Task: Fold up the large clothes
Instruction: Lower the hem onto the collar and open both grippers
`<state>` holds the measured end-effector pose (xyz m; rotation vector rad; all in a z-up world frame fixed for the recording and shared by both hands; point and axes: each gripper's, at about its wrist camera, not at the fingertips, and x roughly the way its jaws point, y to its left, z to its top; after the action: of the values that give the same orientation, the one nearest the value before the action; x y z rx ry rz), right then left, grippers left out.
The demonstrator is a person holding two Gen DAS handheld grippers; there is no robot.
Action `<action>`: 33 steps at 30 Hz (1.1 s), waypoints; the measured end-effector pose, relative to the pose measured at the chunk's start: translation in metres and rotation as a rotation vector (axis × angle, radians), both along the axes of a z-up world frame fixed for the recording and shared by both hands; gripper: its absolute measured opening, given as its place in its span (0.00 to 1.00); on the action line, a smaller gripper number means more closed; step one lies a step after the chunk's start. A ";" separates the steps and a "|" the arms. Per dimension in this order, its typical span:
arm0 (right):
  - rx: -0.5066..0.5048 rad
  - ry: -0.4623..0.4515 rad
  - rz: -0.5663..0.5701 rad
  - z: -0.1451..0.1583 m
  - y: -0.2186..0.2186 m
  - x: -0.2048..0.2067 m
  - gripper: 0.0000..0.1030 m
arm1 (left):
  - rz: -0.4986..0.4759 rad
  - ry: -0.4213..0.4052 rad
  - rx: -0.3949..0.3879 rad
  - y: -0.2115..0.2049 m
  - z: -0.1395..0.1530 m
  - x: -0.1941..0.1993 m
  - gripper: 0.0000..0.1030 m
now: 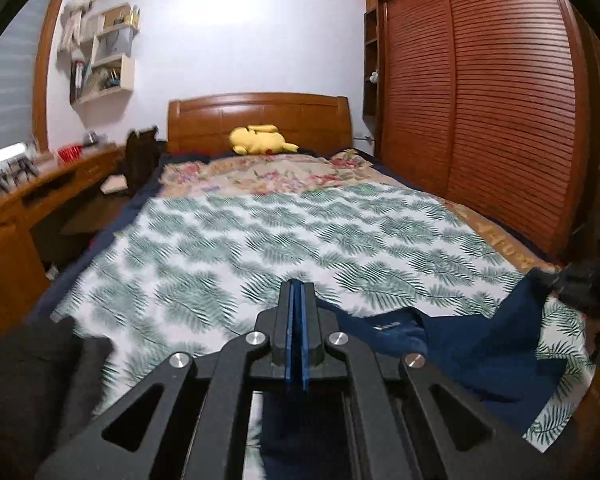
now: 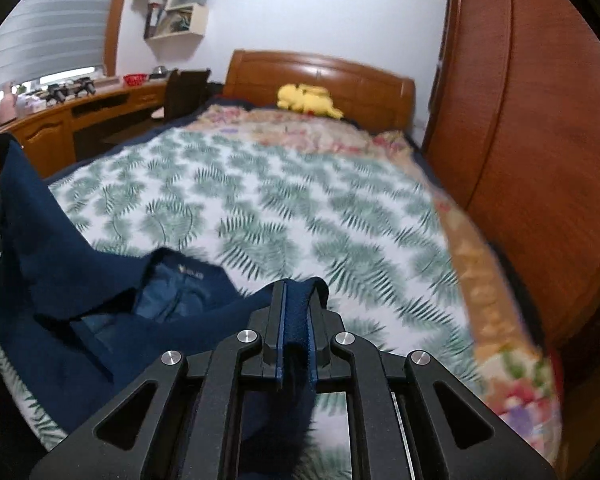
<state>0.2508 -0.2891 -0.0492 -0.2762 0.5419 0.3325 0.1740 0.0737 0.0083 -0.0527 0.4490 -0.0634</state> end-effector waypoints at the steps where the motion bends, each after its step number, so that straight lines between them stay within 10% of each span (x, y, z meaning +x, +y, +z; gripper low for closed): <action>1: -0.009 0.016 -0.005 -0.012 0.003 0.005 0.06 | 0.001 0.003 -0.002 -0.004 -0.008 0.003 0.00; 15: -0.038 0.026 -0.105 -0.040 0.007 0.035 0.13 | -0.074 0.017 -0.015 0.002 -0.037 0.040 0.01; 21: -0.042 -0.011 -0.131 -0.023 0.025 0.034 0.57 | -0.089 0.047 -0.017 0.009 -0.038 0.045 0.03; 33: -0.082 0.076 0.106 -0.027 0.125 0.033 0.63 | -0.078 0.039 -0.019 0.036 -0.030 0.027 0.12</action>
<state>0.2841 -0.1643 -0.0762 -0.3738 0.6175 0.4251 0.2009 0.1096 -0.0218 -0.0553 0.4893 -0.1431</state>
